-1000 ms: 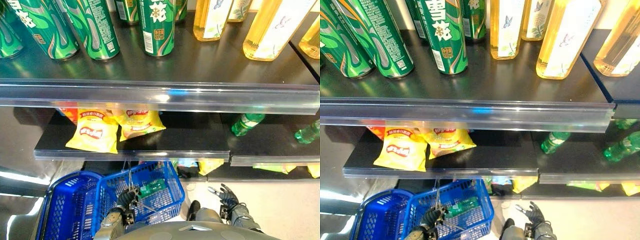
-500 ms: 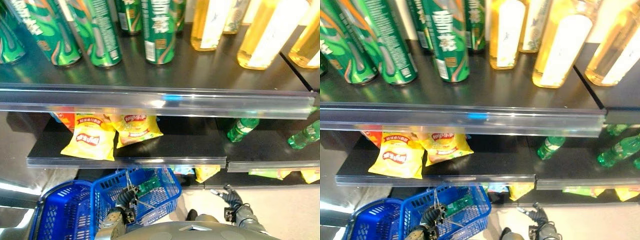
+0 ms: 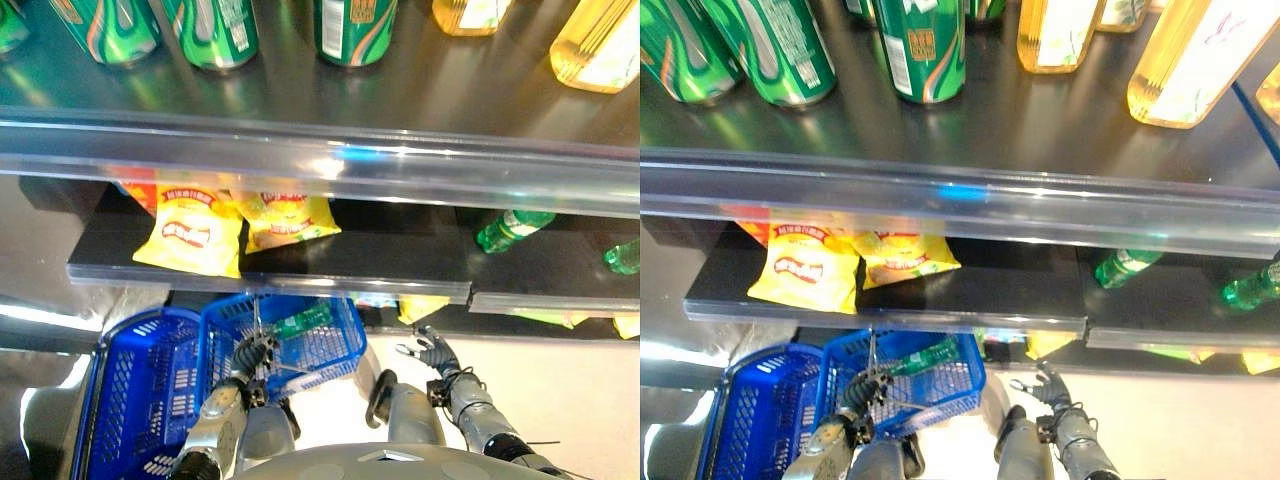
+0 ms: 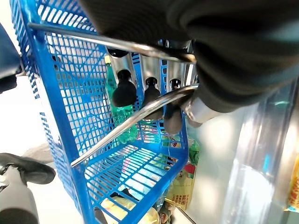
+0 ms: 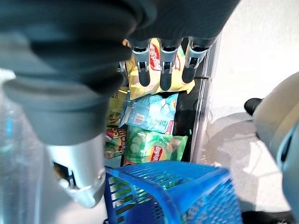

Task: Pick up the snacks into the basket

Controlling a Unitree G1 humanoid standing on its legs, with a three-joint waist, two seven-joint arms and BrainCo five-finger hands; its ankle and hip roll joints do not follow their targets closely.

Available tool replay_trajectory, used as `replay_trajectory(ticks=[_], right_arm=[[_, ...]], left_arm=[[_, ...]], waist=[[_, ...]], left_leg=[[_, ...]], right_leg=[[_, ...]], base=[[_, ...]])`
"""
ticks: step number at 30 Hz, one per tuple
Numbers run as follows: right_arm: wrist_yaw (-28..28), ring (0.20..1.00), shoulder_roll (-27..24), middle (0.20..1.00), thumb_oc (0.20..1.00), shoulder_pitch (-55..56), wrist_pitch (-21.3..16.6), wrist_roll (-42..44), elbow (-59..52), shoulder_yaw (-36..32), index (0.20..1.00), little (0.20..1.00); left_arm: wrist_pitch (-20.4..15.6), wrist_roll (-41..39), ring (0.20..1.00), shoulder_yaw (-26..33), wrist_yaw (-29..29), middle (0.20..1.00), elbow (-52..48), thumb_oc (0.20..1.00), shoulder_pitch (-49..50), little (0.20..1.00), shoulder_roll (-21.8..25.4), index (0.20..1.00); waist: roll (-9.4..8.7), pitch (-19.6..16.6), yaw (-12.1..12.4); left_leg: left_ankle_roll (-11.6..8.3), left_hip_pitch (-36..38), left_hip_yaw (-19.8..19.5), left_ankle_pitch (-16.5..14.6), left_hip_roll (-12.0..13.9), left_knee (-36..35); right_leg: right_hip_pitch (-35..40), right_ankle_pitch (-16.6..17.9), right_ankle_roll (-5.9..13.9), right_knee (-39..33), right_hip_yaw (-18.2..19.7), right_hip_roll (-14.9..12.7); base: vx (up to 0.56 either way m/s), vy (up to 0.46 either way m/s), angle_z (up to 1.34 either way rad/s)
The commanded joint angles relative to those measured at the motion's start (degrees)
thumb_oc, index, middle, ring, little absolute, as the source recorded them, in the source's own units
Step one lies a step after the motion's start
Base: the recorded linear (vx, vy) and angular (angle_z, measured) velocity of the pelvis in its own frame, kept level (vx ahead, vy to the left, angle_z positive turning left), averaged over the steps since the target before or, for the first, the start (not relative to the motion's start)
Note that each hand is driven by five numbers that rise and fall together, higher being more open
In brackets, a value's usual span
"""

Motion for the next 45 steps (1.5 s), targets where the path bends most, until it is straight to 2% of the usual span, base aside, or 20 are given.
replay_trajectory(ticks=[1, 5, 11, 15, 21, 26, 28, 30, 31, 32, 36, 37, 38, 40, 45], right_arm=[[-0.02, 1.0, -0.75, 1.0, 1.0, -0.6, -2.84, 1.05, -3.8, 0.79, 1.0, 1.0], [-0.01, 1.0, -2.53, 1.0, 1.0, -1.47, -3.37, -0.41, -9.92, 1.75, 1.0, 1.0], [0.6, 1.0, -3.3, 1.0, 1.0, -1.96, -3.46, -1.43, -12.79, 3.11, 1.0, 1.0], [2.43, 1.0, -4.69, 1.0, 1.0, -1.36, -3.73, -1.61, -18.8, 4.45, 1.0, 1.0], [6.26, 1.0, -8.82, 1.0, 1.0, 0.43, -4.5, -1.58, -28.17, 7.3, 1.0, 1.0], [11.6, 1.0, -16.18, 1.0, 1.0, 1.56, -6.49, 2.21, -44.78, 8.84, 1.0, 1.0], [15.15, 1.0, -19.54, 1.0, 1.0, 1.78, -6.97, 6.41, -51.25, 9.6, 1.0, 1.0], [19.4, 1.0, -23.07, 1.0, 1.0, 1.91, -5.89, 13.36, -57.46, 11.0, 1.0, 1.0], [19.5, 1.0, -23.25, 1.0, 1.0, 2.02, -5.75, 13.58, -57.67, 10.92, 1.0, 1.0], [26.15, 1.0, -26.97, 1.0, 1.0, 1.11, -1.49, 27.42, -64.04, 14.1, 1.0, 1.0], [30.6, 1.0, -35.56, 1.0, 1.0, -2.79, 3.91, 41.39, -71.11, 19.21, 1.0, 1.0], [30.58, 1.0, -35.59, 1.0, 1.0, -2.79, 3.92, 41.4, -71.13, 19.21, 1.0, 1.0], [32.09, 1.0, -37.41, 1.0, 1.0, -3.31, 5.89, 46.63, -73.02, 20.35, 1.0, 1.0], [34.22, 1.0, -37.88, 1.0, 1.0, -3.15, 7.95, 52.07, -73.78, 21.89, 1.0, 1.0], [33.8, 1.0, -36.89, 1.0, 1.0, -1.97, 6.47, 54.85, -74.04, 18.41, 1.0, 1.0]], left_arm=[[-6.81, -0.1, 0.2, 0.55, 0.94, 0.2, -10.41, 0.2, 0.1, 0.2, 1.66, 0.2], [-7.24, -0.3, 0.2, 1.23, 2.04, 0.2, -14.92, 0.2, -0.18, 0.2, 3.24, 0.2], [-7.13, -0.15, 0.2, 1.24, 2.92, 0.2, -15.39, 0.2, -0.9, 0.2, 3.37, 0.2], [-6.65, -0.12, 0.2, 1.47, 3.46, 0.2, -15.89, 0.2, -0.89, 0.2, 3.69, 0.2], [-6.54, 0.46, 0.2, 1.49, 3.29, 0.2, -14.59, 0.2, 0.07, 0.2, 4.42, 0.2], [-6.81, 0.31, 0.2, 1.4, 2.27, 0.2, -17.34, 0.2, 3.57, 0.2, 6.5, 0.2], [-6.91, 0.24, 0.2, 1.28, 1.32, 0.2, -18.61, 0.2, 5.0, 0.2, 7.5, 0.2], [-6.72, 0.23, 0.2, 0.96, 0.21, 0.2, -18.91, 0.2, 6.22, 0.2, 8.43, 0.2], [-6.71, 0.21, 0.2, 0.97, 0.18, 0.2, -18.95, 0.2, 6.29, 0.2, 8.38, 0.2], [-6.3, 0.23, 0.2, 0.45, -0.96, 0.2, -19.24, 0.2, 6.91, 0.2, 9.5, 0.2], [-5.56, -0.43, 0.2, -0.35, -2.84, 0.2, -20.85, 0.2, 8.34, 0.2, 11.4, 0.2], [-5.56, -0.43, 0.2, -0.35, -2.84, 0.2, -20.86, 0.2, 8.35, 0.2, 11.38, 0.2], [-5.51, -0.69, 0.2, -0.27, -3.56, 0.2, -21.52, 0.2, 8.68, 0.2, 11.66, 0.2], [-5.62, -0.88, 0.2, -0.45, -4.09, 0.2, -21.91, 0.2, 8.64, 0.2, 11.75, 0.2], [-5.84, -0.99, 0.2, 0.39, -4.42, 0.2, -22.29, 0.2, 8.86, 0.2, 11.28, 0.2]], waist=[[-0.21, -0.56, 0.78], [0.1, 0.8, 0.9], [0.53, 1.43, 0.96], [0.55, 1.33, 0.91], [0.36, 0.73, 0.96], [0.34, 0.54, 1.37], [0.16, 0.49, 1.58], [0.0, 0.37, 1.76], [0.03, 0.35, 1.73], [-0.32, 0.28, 2.08], [-0.97, 0.18, 2.43], [-0.96, 0.18, 2.41], [-1.12, 0.38, 2.51], [-1.23, 0.59, 2.63], [-1.56, 0.95, 2.54]], left_leg=[[0.48, -2.22, -0.45, -2.69, 3.68, 7.76], [1.01, -8.23, -0.95, -5.77, 5.19, 15.94], [1.46, -13.0, -1.67, -8.31, 6.61, 22.56], [1.87, -15.97, -2.5, -10.26, 7.93, 27.11], [2.25, -17.09, -3.33, -12.21, 9.21, 30.64], [2.21, -17.59, -4.33, -13.89, 10.45, 33.46], [2.09, -17.35, -4.4, -14.12, 10.63, 33.85], [2.02, -16.97, -4.39, -14.28, 10.72, 33.93], [2.02, -16.94, -4.38, -14.29, 10.7, 33.93], [1.83, -16.44, -4.22, -14.34, 10.88, 34.02], [1.47, -15.46, -3.68, -14.09, 10.94, 33.6], [1.47, -15.44, -3.68, -14.09, 10.93, 33.59], [1.34, -15.15, -3.5, -13.97, 10.96, 33.44], [1.15, -14.91, -3.39, -13.75, 11.0, 33.07], [0.94, -14.31, -3.33, -13.15, 10.76, 31.9]], right_leg=[[0.61, 5.45, 5.57, 1.64, -1.39, -3.3], [-5.2, 2.24, 4.85, 9.14, -0.53, -4.88], [-9.79, -0.66, 4.02, 14.94, 0.43, -6.09], [-12.35, -2.79, 3.38, 18.58, 1.42, -6.91], [-13.46, -4.95, 3.02, 21.87, 2.33, -7.79], [-13.63, -7.17, 2.62, 25.02, 2.84, -8.67], [-13.27, -7.5, 2.63, 25.37, 2.96, -8.74], [-12.93, -7.62, 2.78, 25.7, 2.96, -8.89], [-12.92, -7.64, 2.78, 25.72, 2.98, -8.91], [-12.34, -7.7, 3.02, 25.77, 2.87, -9.05], [-11.2, -7.44, 3.5, 25.24, 2.51, -9.1], [-11.19, -7.43, 3.5, 25.23, 2.5, -9.1], [-10.69, -7.25, 3.76, 24.96, 2.21, -9.08], [-10.25, -7.15, 3.93, 24.66, 1.83, -9.02], [-9.21, -6.37, 4.34, 23.37, 1.13, -8.98]], base=[[-0.08, 0.003, -0.02], [-0.09, 0.007, 0.01], [-0.06, 0.012, 0.04], [-0.03, 0.008, -0.07], [0.0, -0.006, -0.05], [0.01, -0.01, -0.02], [0.0, 0.0, 0.0], [0.01, -0.01, 0.02], [0.03, -0.023, 0.02], [0.04, -0.022, 0.01], [0.03, -0.012, 0.02], [0.03, -0.002, 0.04], [0.0, 0.0, 0.0], [0.02, -0.002, 0.01], [0.03, -0.007, 0.05]])
